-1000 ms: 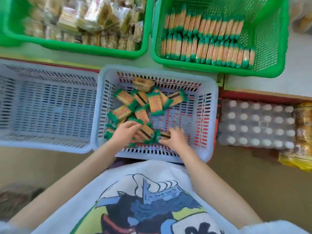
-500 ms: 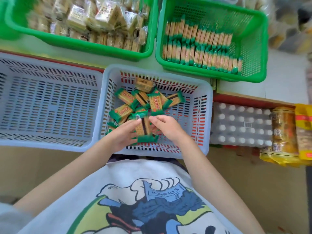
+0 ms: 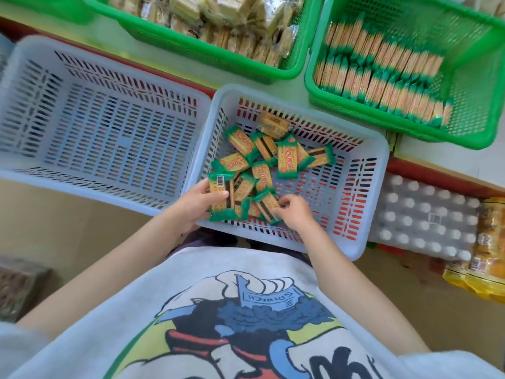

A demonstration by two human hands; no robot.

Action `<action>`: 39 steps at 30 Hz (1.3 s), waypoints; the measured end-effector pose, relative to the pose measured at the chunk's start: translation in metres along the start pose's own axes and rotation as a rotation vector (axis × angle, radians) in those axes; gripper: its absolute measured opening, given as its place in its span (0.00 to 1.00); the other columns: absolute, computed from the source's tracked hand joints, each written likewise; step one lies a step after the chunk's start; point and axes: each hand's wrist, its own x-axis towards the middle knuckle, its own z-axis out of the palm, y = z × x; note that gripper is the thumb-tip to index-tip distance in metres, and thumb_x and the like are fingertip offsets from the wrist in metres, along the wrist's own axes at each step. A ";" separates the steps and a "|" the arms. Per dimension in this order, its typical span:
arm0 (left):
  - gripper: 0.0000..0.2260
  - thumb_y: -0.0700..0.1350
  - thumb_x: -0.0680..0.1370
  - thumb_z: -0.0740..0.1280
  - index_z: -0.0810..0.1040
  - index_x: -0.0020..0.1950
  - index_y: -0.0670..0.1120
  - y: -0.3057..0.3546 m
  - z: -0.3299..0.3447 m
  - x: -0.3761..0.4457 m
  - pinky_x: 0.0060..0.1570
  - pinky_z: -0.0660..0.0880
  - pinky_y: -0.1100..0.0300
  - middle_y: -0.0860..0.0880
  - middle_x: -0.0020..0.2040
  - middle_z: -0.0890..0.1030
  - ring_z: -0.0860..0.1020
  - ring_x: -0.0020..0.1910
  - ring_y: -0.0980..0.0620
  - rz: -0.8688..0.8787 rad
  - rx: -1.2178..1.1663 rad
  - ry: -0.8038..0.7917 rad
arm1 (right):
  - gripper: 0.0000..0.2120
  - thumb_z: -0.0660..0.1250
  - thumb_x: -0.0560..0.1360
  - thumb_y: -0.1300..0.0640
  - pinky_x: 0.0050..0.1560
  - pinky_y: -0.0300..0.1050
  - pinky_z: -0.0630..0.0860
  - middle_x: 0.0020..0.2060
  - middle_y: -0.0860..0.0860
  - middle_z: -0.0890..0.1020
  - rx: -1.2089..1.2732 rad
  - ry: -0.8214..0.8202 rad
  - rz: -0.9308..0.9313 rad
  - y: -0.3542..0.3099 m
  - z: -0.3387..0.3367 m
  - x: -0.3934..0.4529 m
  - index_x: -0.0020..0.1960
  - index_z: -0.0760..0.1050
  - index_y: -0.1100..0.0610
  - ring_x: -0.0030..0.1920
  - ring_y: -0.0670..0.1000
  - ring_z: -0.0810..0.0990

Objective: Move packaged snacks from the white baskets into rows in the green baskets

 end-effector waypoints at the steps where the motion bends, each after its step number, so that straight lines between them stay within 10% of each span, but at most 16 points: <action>1: 0.16 0.45 0.80 0.70 0.75 0.66 0.53 0.003 0.001 -0.001 0.60 0.76 0.45 0.48 0.60 0.84 0.83 0.57 0.46 0.003 -0.017 -0.019 | 0.13 0.72 0.78 0.52 0.53 0.49 0.74 0.56 0.53 0.81 0.049 0.011 -0.005 0.001 -0.006 -0.004 0.59 0.78 0.57 0.56 0.55 0.78; 7: 0.22 0.55 0.77 0.71 0.68 0.67 0.52 0.027 0.020 -0.004 0.68 0.69 0.45 0.57 0.58 0.81 0.78 0.59 0.54 0.020 -0.125 -0.176 | 0.10 0.70 0.79 0.52 0.49 0.47 0.79 0.51 0.49 0.82 0.555 0.133 -0.121 -0.029 -0.043 -0.041 0.56 0.79 0.56 0.54 0.51 0.81; 13: 0.26 0.58 0.73 0.73 0.76 0.67 0.48 0.031 0.016 -0.008 0.55 0.79 0.48 0.44 0.61 0.83 0.82 0.60 0.44 0.115 -0.185 -0.284 | 0.09 0.67 0.80 0.50 0.46 0.43 0.83 0.46 0.47 0.86 0.461 -0.063 -0.305 -0.077 -0.045 -0.057 0.55 0.82 0.53 0.44 0.45 0.85; 24: 0.16 0.50 0.78 0.72 0.78 0.63 0.45 0.010 -0.045 -0.022 0.56 0.80 0.45 0.46 0.54 0.86 0.85 0.53 0.45 0.178 -0.082 0.111 | 0.29 0.75 0.74 0.49 0.56 0.46 0.73 0.68 0.53 0.74 0.093 -0.176 -0.168 -0.081 0.035 -0.017 0.71 0.71 0.54 0.64 0.55 0.75; 28: 0.16 0.52 0.76 0.73 0.79 0.60 0.47 0.002 -0.048 -0.022 0.54 0.80 0.49 0.51 0.49 0.87 0.85 0.49 0.50 0.168 -0.077 0.208 | 0.26 0.76 0.73 0.46 0.45 0.45 0.74 0.54 0.49 0.77 0.066 -0.220 -0.114 -0.073 0.046 -0.012 0.65 0.73 0.56 0.52 0.53 0.77; 32: 0.14 0.54 0.77 0.72 0.79 0.58 0.49 0.001 -0.044 -0.021 0.37 0.77 0.64 0.54 0.46 0.85 0.85 0.41 0.56 0.156 -0.072 0.271 | 0.26 0.77 0.71 0.44 0.61 0.58 0.78 0.58 0.52 0.82 0.505 -0.184 0.055 -0.056 0.038 -0.012 0.62 0.76 0.57 0.58 0.57 0.81; 35: 0.15 0.58 0.74 0.73 0.80 0.56 0.51 0.000 -0.041 -0.018 0.43 0.78 0.59 0.52 0.48 0.85 0.84 0.45 0.54 0.153 -0.021 0.368 | 0.47 0.78 0.58 0.29 0.66 0.64 0.74 0.63 0.52 0.81 0.605 -0.181 0.131 -0.034 0.044 0.002 0.68 0.74 0.56 0.61 0.57 0.81; 39: 0.17 0.59 0.73 0.74 0.80 0.55 0.51 -0.004 -0.035 -0.015 0.53 0.80 0.52 0.53 0.49 0.85 0.83 0.48 0.52 0.164 0.049 0.449 | 0.25 0.72 0.76 0.46 0.62 0.58 0.79 0.58 0.54 0.82 0.637 -0.136 0.156 -0.060 0.046 -0.007 0.66 0.75 0.61 0.54 0.55 0.83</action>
